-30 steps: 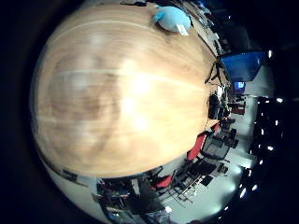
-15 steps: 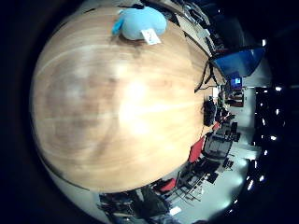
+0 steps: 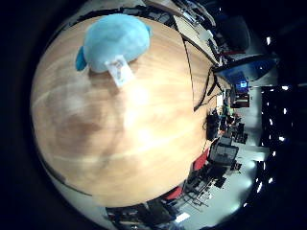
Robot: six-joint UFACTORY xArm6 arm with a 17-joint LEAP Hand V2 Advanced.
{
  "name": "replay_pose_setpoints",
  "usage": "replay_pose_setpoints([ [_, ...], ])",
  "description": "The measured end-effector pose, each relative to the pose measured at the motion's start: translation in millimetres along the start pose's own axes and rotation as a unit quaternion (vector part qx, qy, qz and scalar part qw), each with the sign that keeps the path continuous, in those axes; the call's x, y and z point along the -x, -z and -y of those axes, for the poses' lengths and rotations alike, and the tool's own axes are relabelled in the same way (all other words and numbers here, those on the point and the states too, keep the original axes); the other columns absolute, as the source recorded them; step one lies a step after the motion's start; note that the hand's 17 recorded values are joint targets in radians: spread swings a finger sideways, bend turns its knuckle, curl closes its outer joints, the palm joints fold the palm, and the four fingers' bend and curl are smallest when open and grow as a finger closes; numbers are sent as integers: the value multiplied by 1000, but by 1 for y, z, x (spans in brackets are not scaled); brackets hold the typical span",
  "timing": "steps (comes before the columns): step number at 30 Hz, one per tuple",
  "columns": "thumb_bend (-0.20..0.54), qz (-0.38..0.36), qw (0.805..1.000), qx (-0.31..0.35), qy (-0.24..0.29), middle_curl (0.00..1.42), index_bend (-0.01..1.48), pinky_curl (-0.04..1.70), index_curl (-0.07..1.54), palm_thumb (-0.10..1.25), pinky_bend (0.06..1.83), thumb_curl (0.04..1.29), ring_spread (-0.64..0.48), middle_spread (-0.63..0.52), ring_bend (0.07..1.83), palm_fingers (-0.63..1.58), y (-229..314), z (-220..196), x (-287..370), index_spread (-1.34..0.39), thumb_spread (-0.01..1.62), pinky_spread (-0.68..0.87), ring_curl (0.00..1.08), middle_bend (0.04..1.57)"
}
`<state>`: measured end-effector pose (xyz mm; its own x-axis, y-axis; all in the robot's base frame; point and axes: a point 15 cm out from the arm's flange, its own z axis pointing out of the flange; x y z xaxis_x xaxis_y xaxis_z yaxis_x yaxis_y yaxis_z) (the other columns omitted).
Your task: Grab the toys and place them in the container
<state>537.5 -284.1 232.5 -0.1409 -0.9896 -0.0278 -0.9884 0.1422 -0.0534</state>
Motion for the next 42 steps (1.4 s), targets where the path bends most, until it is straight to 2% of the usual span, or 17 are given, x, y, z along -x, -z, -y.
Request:
replay_pose_setpoints([
  [13, -26, -7, 1000, -17, -16, 346, 164, 261, 294, 230, 463, 271, -114, -226, 456, 266, -29, 18, -10, -470, 1036, 406, 233, 184],
  [26, -27, -29, 995, -79, -44, 344, 162, 263, 287, 227, 488, 273, -96, -213, 451, 241, -40, 49, -34, -459, 1023, 388, 236, 194],
  [32, -28, -29, 995, -76, -49, 364, 160, 243, 283, 225, 444, 272, -112, -218, 491, 342, -59, 51, -38, -465, 1021, 386, 240, 267],
  [35, -21, -27, 996, -73, -47, 363, 146, 247, 275, 238, 485, 276, -130, -220, 536, 388, -65, 51, -35, -470, 1018, 391, 249, 261],
  [38, 1, -26, 996, -69, -47, 361, 116, 266, 252, 321, 587, 291, -171, -218, 613, 457, -72, 51, -32, -471, 1024, 327, 264, 253],
  [40, 18, -26, 996, -73, -51, 362, 95, 306, 225, 399, 768, 301, -238, -235, 731, 651, -73, 53, -33, -477, 1047, 172, 293, 253],
  [41, 21, -26, 995, -81, -54, 364, 89, 302, 212, 417, 800, 302, -256, -241, 742, 680, -72, 56, -35, -482, 1056, 131, 288, 261],
  [42, 20, -26, 994, -91, -58, 375, 92, 341, 199, 450, 924, 304, -299, -270, 816, 790, -70, 60, -37, -488, 1074, -12, 317, 280],
])
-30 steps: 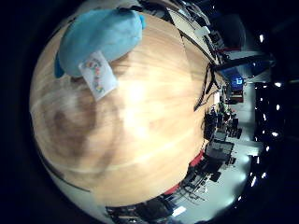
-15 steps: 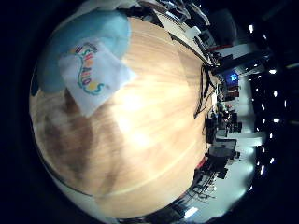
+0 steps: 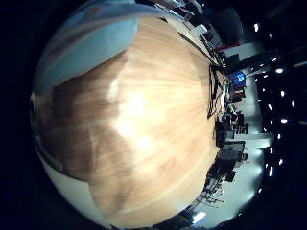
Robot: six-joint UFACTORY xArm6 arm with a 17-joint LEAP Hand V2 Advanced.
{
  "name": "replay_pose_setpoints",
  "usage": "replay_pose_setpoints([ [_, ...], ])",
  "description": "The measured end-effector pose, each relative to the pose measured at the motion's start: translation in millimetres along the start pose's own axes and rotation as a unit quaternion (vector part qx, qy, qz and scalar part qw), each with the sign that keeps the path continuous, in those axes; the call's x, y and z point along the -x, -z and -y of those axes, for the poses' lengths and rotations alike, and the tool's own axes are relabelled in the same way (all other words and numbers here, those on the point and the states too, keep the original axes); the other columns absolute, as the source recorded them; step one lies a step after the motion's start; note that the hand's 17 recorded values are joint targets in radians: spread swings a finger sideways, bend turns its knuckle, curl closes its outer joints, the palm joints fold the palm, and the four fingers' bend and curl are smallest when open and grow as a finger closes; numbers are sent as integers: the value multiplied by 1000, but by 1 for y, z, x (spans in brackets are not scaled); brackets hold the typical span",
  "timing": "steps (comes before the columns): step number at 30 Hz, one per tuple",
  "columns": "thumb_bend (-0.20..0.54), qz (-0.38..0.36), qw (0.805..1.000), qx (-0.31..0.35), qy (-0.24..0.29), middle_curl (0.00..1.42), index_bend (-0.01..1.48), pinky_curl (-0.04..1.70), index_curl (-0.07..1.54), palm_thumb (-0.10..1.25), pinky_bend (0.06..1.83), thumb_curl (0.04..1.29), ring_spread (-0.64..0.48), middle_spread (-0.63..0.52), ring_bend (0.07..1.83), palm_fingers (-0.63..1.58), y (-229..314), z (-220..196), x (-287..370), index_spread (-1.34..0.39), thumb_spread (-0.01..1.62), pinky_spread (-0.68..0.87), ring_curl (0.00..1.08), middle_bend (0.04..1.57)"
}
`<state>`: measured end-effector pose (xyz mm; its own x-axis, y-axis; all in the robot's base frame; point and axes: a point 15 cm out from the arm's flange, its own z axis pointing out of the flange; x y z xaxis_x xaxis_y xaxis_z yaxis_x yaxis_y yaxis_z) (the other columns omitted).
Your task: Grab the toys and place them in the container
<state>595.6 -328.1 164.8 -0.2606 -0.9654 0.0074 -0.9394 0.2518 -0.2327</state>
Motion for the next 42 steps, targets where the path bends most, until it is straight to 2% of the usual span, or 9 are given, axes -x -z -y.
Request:
replay_pose_setpoints([
  [3, 14, -1, 999, -34, -20, 425, 132, 394, 188, 506, 1061, 305, -355, -337, 930, 1009, 4, 12, -15, -510, 1104, -234, 371, 383],
  [6, -4, 1, 998, -43, -35, 482, 201, 425, 220, 525, 1083, 299, -366, -371, 978, 1135, 7, 13, -28, -526, 1127, -327, 414, 486],
  [10, -10, 9, 998, -46, -42, 554, 293, 446, 279, 541, 1094, 289, -353, -385, 1028, 1259, 11, 13, -29, -537, 1160, -379, 453, 628],
  [12, -10, 8, 998, -49, -44, 605, 402, 454, 341, 556, 1095, 284, -333, -371, 1070, 1321, 15, 14, -31, -533, 1186, -391, 477, 741],
  [20, -7, 10, 997, -62, -41, 689, 696, 482, 515, 586, 1122, 265, -276, -298, 1181, 1350, 39, 16, -31, -470, 1244, -400, 527, 1001],
  [27, -4, 12, 998, -59, -35, 702, 816, 508, 602, 634, 1170, 257, -254, -257, 1249, 1297, 59, 2, -26, -416, 1289, -393, 553, 1109],
  [32, 1, 26, 998, -41, -28, 698, 851, 523, 635, 675, 1194, 256, -243, -243, 1279, 1273, 70, -9, -18, -394, 1323, -383, 563, 1150],
  [42, -5, 45, 998, -51, -14, 679, 870, 540, 671, 722, 1222, 246, -232, -226, 1322, 1243, 114, -30, 6, -373, 1363, -377, 570, 1202],
])
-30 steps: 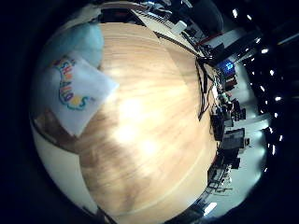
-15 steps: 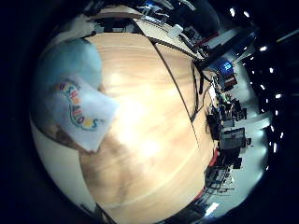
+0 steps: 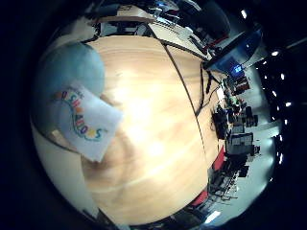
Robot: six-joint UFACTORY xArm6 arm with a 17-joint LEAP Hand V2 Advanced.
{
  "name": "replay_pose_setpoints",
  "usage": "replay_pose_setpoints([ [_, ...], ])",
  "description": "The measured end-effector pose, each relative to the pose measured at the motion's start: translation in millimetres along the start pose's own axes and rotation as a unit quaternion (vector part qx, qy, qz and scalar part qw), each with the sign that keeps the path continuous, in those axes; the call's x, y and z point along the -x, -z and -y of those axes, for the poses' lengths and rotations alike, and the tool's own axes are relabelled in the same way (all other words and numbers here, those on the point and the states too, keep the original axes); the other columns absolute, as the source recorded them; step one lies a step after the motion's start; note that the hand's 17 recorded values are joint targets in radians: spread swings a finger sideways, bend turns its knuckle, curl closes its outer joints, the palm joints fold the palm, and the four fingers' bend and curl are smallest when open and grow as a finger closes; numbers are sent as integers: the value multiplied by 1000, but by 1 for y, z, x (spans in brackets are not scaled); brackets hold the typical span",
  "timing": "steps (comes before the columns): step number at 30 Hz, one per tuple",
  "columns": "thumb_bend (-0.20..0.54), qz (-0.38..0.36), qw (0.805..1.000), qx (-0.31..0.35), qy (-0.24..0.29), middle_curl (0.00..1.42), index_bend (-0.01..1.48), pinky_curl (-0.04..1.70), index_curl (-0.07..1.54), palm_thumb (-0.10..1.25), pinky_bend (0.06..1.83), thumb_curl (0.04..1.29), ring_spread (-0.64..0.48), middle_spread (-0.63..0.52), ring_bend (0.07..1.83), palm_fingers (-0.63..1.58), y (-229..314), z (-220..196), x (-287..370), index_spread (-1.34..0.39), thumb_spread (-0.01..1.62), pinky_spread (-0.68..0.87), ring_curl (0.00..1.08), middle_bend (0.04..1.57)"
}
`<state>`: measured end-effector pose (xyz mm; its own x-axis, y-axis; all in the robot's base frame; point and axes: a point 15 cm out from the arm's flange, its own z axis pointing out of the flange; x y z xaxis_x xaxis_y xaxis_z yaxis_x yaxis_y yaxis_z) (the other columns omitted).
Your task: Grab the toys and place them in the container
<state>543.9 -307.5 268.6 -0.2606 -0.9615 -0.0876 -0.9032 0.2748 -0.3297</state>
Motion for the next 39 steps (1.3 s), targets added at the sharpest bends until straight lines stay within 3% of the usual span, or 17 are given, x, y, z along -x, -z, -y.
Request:
replay_pose_setpoints([
  [19, -7, 21, 999, 29, 30, 641, 864, 547, 705, 748, 1221, 232, -218, -207, 1367, 1245, 64, -59, 53, -361, 1386, -369, 558, 1240],
  [39, -8, 62, 988, 43, 138, 623, 863, 550, 726, 750, 1229, 227, -215, -203, 1366, 1232, 144, -125, 179, -353, 1387, -367, 547, 1259],
])
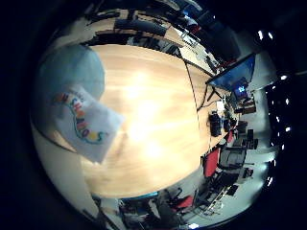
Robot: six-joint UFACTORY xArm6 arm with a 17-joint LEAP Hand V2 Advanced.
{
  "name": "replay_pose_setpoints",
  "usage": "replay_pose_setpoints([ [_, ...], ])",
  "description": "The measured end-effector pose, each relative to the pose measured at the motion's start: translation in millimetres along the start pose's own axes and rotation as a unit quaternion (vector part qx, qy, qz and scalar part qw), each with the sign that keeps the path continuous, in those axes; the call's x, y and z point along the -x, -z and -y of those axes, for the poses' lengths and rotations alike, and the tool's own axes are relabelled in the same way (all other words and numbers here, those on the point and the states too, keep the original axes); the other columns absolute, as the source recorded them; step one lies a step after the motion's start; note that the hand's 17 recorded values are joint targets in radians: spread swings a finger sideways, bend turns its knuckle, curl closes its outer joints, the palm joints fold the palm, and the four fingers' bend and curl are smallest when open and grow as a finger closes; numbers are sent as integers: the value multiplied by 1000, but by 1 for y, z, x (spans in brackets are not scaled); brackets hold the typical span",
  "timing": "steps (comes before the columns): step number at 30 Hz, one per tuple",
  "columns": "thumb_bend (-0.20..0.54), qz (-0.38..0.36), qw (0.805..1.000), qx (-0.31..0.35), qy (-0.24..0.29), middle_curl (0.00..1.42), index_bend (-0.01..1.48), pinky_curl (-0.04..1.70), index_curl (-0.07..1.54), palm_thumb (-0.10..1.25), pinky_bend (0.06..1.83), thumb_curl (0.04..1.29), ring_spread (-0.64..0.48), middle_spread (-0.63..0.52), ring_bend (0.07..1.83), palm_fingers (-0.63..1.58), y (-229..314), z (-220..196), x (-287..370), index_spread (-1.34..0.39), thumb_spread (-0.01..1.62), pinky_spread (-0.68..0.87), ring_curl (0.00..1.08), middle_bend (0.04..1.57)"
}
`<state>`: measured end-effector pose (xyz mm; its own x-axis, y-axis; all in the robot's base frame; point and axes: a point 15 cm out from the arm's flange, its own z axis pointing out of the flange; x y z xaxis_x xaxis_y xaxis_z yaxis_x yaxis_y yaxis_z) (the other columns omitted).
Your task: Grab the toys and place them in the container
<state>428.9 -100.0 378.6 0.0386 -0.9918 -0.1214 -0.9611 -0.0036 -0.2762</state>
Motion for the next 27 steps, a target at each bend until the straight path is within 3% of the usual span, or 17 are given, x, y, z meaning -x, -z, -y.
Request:
replay_pose_setpoints([
  [27, -7, 70, 980, 21, 185, 609, 846, 548, 734, 760, 1219, 232, -214, -200, 1383, 1246, 18, -40, 224, -353, 1397, -374, 541, 1261],
])
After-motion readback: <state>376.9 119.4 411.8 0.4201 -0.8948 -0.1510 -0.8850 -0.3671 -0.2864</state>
